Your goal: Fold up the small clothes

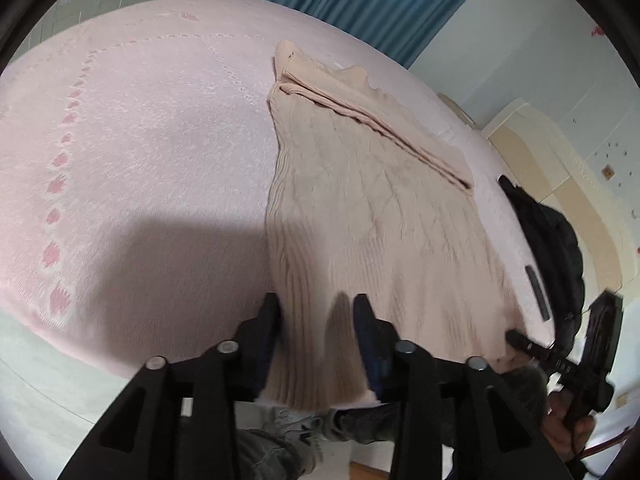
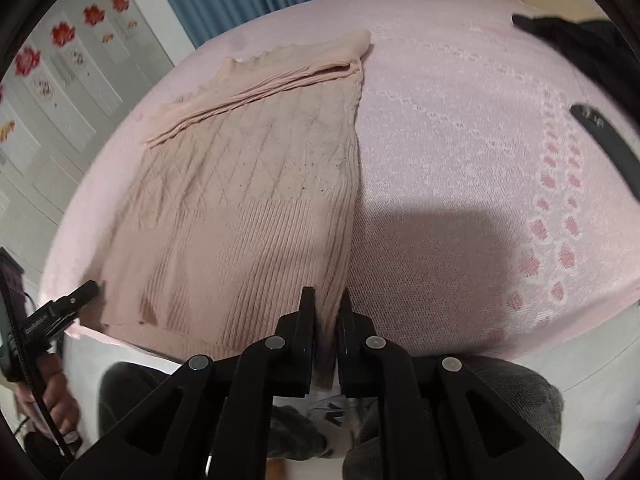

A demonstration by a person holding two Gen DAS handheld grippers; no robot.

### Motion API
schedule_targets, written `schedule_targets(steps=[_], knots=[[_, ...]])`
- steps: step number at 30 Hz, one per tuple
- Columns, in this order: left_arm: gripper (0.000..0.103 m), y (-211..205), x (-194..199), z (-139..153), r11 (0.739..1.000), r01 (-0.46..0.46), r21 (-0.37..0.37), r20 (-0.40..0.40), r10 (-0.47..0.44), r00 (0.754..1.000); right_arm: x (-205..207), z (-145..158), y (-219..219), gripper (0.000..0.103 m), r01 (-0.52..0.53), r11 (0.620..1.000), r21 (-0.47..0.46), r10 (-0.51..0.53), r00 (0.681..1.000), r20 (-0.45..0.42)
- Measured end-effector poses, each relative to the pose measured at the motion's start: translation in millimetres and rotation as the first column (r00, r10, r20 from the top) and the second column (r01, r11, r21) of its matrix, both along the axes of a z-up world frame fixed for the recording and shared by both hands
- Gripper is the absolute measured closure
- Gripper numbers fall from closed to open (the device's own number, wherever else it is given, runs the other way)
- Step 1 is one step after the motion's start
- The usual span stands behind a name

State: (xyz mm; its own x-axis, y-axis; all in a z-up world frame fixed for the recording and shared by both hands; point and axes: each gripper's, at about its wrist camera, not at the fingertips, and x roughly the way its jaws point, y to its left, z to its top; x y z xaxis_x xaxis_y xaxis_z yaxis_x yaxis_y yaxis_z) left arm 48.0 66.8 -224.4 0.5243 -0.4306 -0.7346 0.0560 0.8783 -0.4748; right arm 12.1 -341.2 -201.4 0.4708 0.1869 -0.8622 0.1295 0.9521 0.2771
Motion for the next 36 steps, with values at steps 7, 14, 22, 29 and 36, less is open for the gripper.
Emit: schedule_targets(steps=[7,14,22,29,36], knots=[[0.048,-3.7,47.2,-1.8,0.998,-0.036,-0.051,0.006,0.036,0.999,3.6,-4.5,-7.4,0.090,0.015,0.997,0.071,-0.015,1.000,-0.009],[0.050,-1.2,91.4,-2.4,0.992,-0.045,-0.115,-0.033,0.041,0.999,17.0,-8.5,-16.4,0.086,0.049,0.988,0.147,-0.047,0.999,-0.018],[0.056,-6.3,56.8,-2.2,0.987,0.064,-0.150,0.004,-0.064,0.998,55.4,-4.3,-13.0,0.075,0.023,0.994,0.111,-0.020,0.999,-0.025],[0.056,7.7,2.1,-8.1,0.963,0.107,-0.249,-0.019,-0.115,0.993,51.5,-5.0,-7.2,0.072,-0.022,0.992,0.128,0.024,1.000,-0.015],[0.056,8.8,-37.6,-11.5,0.951,0.096,-0.293,-0.029,-0.109,0.994,22.7,-6.4,-4.0,0.072,-0.055,0.981,0.187,0.058,0.998,-0.008]])
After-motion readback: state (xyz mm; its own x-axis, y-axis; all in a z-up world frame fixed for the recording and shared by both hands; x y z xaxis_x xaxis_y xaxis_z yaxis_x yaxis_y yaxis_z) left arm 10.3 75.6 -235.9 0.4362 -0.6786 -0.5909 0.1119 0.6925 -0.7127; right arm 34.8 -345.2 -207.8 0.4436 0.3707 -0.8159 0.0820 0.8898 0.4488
